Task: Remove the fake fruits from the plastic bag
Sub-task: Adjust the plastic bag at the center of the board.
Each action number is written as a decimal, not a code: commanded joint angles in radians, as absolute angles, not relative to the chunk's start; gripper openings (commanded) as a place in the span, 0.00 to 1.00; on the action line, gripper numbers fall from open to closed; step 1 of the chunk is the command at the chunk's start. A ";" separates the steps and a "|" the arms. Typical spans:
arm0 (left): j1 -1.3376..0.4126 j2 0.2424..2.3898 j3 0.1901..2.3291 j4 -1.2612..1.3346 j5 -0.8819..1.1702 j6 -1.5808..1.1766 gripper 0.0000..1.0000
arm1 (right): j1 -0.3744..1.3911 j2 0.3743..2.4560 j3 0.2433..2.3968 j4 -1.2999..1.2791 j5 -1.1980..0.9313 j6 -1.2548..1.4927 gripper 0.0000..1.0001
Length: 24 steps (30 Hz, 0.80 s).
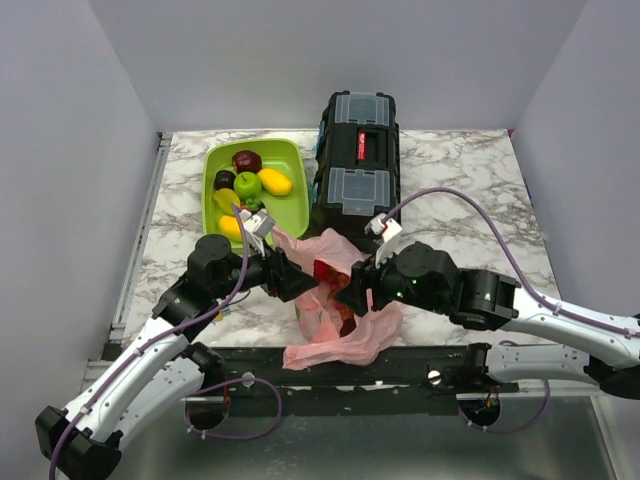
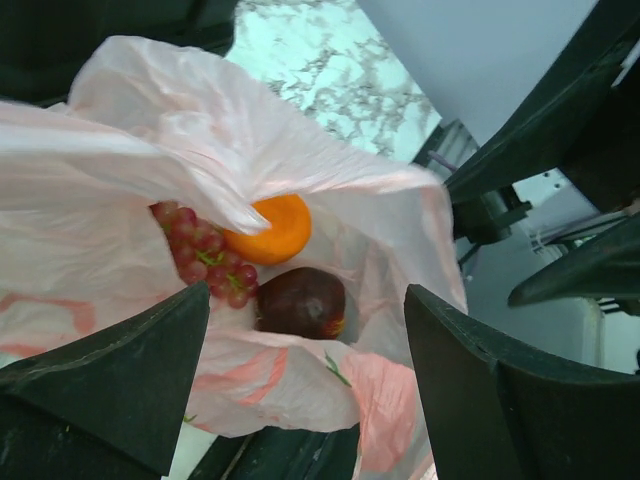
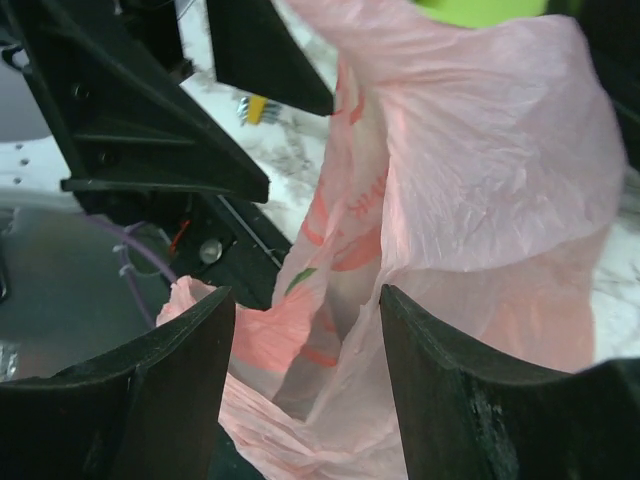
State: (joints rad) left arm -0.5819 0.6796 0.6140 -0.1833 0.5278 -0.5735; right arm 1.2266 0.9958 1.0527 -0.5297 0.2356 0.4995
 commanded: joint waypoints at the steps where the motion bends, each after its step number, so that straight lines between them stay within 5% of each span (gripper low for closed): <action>1: -0.581 0.683 0.600 -0.103 0.633 -0.619 0.78 | 1.248 1.010 0.994 -0.407 0.041 0.481 0.63; 11: -0.580 0.921 0.672 -0.043 0.515 -0.687 0.78 | 1.312 1.030 0.948 -0.328 0.027 0.487 0.62; 14: -0.579 0.973 0.683 -0.052 0.516 -0.688 0.76 | 1.331 1.073 0.939 -0.368 0.172 0.541 0.60; 17: -0.580 0.943 0.654 -0.039 0.556 -0.674 0.76 | 1.342 1.080 0.940 -0.462 0.364 0.618 0.62; 24: -0.578 0.792 0.650 -0.135 0.663 -0.625 0.79 | 1.342 1.128 0.905 -0.386 0.339 0.622 0.68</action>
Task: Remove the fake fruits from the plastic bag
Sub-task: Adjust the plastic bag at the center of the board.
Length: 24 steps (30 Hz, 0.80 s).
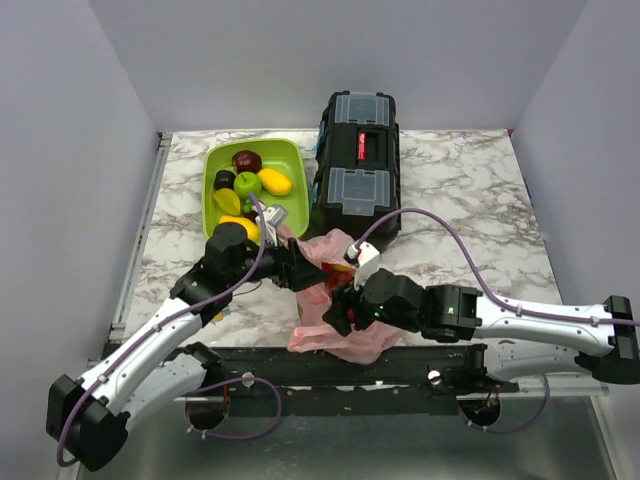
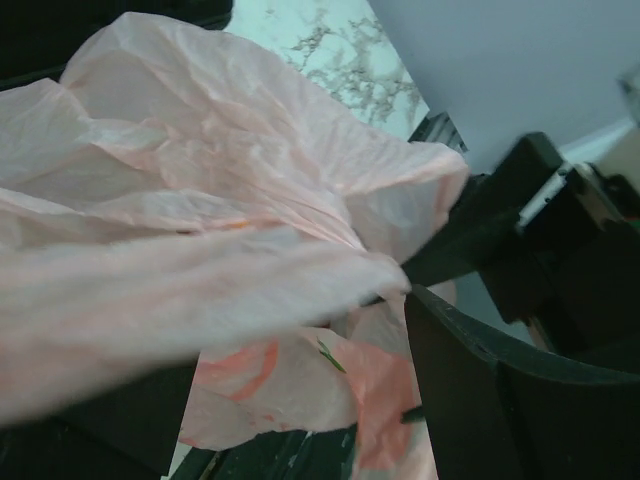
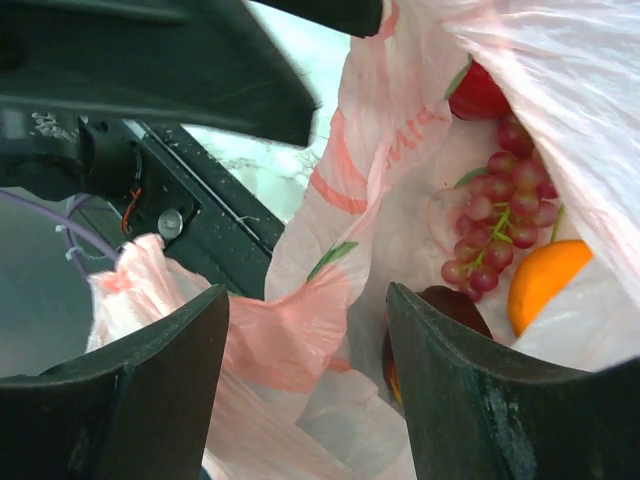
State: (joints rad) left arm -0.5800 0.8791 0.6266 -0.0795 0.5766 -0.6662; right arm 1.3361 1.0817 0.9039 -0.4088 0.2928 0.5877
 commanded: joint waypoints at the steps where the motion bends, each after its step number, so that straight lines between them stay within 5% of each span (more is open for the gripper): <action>1: -0.577 0.773 0.661 -0.157 0.662 -0.613 0.80 | 1.341 1.151 0.898 -0.363 0.330 0.623 0.67; 3: -0.578 0.745 0.678 -0.195 0.627 -0.588 0.83 | 1.345 1.227 0.872 -0.313 0.339 0.637 0.62; 7: -0.573 0.769 0.750 -0.338 0.460 -0.564 0.82 | 1.390 1.398 0.885 -0.225 0.334 0.651 0.19; 9: -0.571 0.761 0.761 -0.366 0.399 -0.561 0.81 | 1.404 1.463 0.895 -0.151 0.296 0.655 0.15; 12: -0.564 0.683 0.736 -0.341 0.360 -0.564 0.82 | 1.412 1.506 0.923 -0.124 0.267 0.666 0.22; 15: -0.559 0.610 0.724 -0.328 0.389 -0.550 0.87 | 1.412 1.461 0.906 -0.097 0.252 0.664 0.51; 17: -0.559 0.575 0.725 -0.332 0.421 -0.538 0.88 | 1.412 1.413 0.912 -0.115 0.221 0.654 0.60; 24: -0.558 0.497 0.696 -0.314 0.563 -0.504 0.89 | 1.413 1.167 0.937 -0.250 0.192 0.679 0.70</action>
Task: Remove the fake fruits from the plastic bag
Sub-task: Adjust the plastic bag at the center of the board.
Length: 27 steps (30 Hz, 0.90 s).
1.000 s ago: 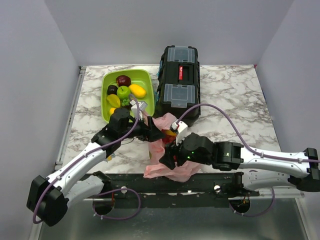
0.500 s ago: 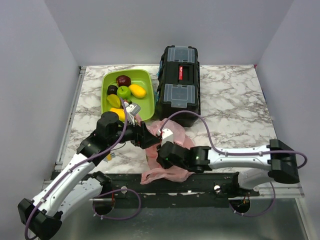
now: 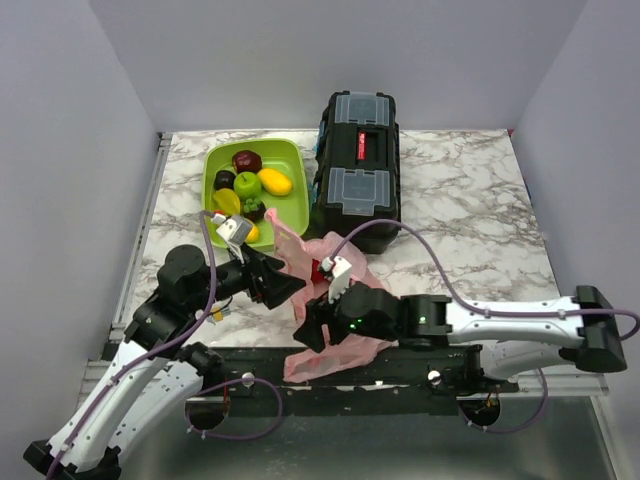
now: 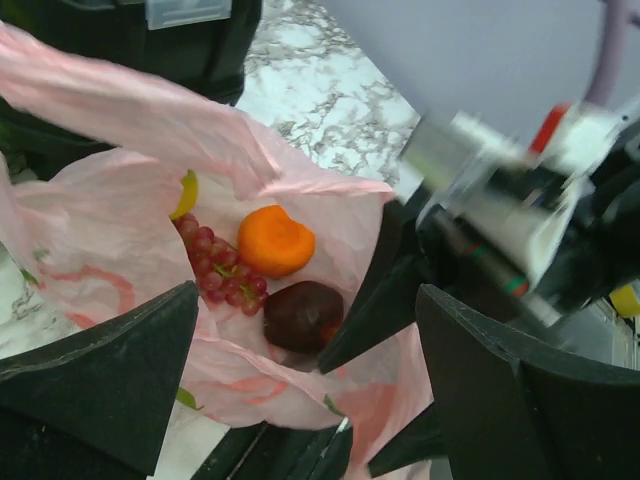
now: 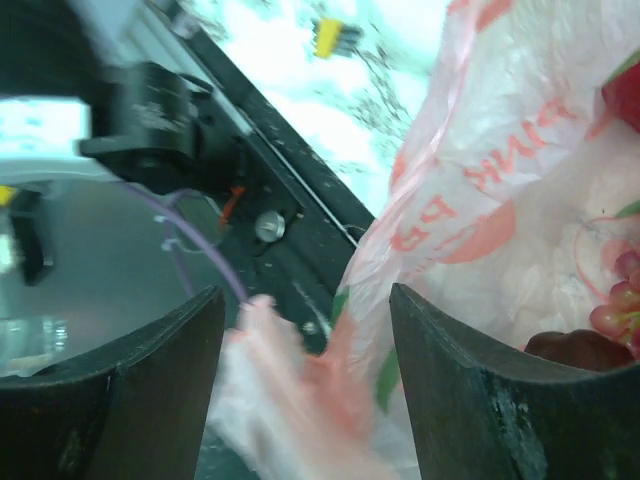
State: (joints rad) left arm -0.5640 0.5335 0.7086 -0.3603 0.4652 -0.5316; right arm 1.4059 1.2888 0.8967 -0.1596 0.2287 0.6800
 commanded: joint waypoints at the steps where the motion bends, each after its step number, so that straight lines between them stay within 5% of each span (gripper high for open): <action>1: -0.558 0.486 0.686 -0.305 0.581 -0.506 0.90 | 1.412 1.138 0.951 -0.287 0.195 0.682 0.71; 14: -0.576 0.547 0.605 -0.132 0.859 -0.568 0.93 | 1.412 1.000 1.063 -0.703 0.479 0.810 0.73; 21: -0.833 0.695 0.616 -0.124 0.504 -0.551 0.86 | 1.412 1.121 1.107 -0.948 0.751 1.065 0.74; 27: -0.871 0.776 0.548 0.078 0.465 -0.577 0.83 | 1.411 1.237 1.051 -0.996 0.856 1.193 0.70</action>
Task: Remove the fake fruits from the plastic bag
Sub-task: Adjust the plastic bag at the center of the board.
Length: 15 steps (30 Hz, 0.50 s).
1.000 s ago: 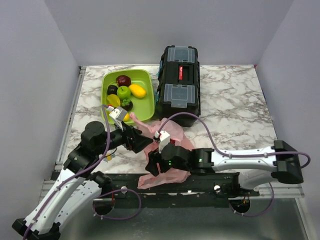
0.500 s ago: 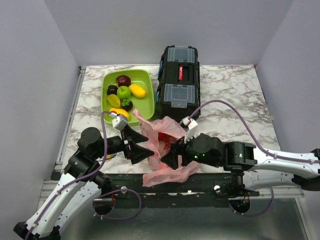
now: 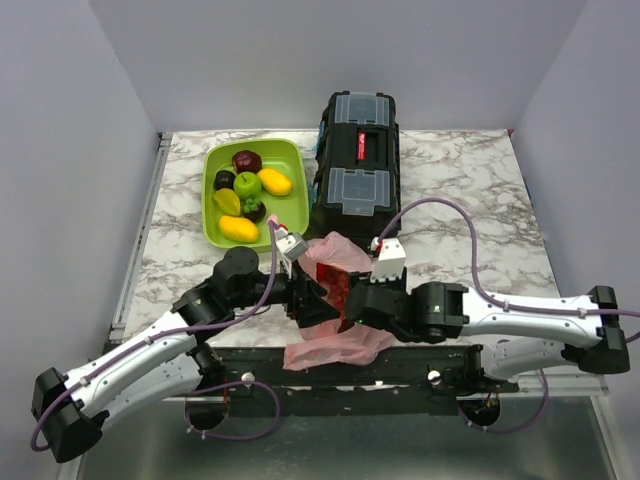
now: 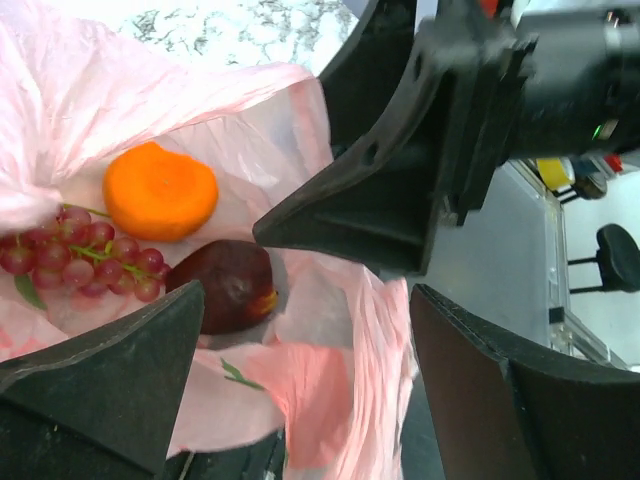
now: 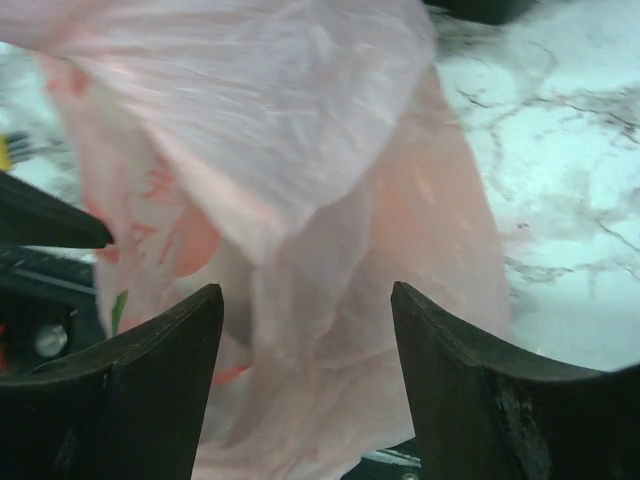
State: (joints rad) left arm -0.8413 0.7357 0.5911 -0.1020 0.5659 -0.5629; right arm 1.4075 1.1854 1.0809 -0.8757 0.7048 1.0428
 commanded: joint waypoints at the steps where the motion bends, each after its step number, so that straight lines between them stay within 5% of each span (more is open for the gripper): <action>1: -0.883 0.804 0.544 0.094 0.462 -0.577 0.84 | 1.411 1.249 1.038 -1.009 0.866 1.214 0.67; 4: -0.924 0.897 0.528 0.131 0.450 -0.580 0.84 | 1.411 1.253 0.978 -0.965 0.848 1.191 0.55; 9: -0.967 0.957 0.440 0.156 0.431 -0.570 0.78 | 1.412 1.188 0.871 -0.785 0.747 1.045 0.05; 15: -0.991 0.941 0.287 0.107 0.386 -0.586 0.69 | 1.411 1.081 0.717 -0.639 0.694 1.004 0.01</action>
State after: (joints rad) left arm -0.9775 0.9531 0.3676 0.1253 0.4469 -0.5735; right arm 1.4075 1.1393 0.7933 -0.7696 0.7315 1.0451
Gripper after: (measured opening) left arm 0.733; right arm 0.011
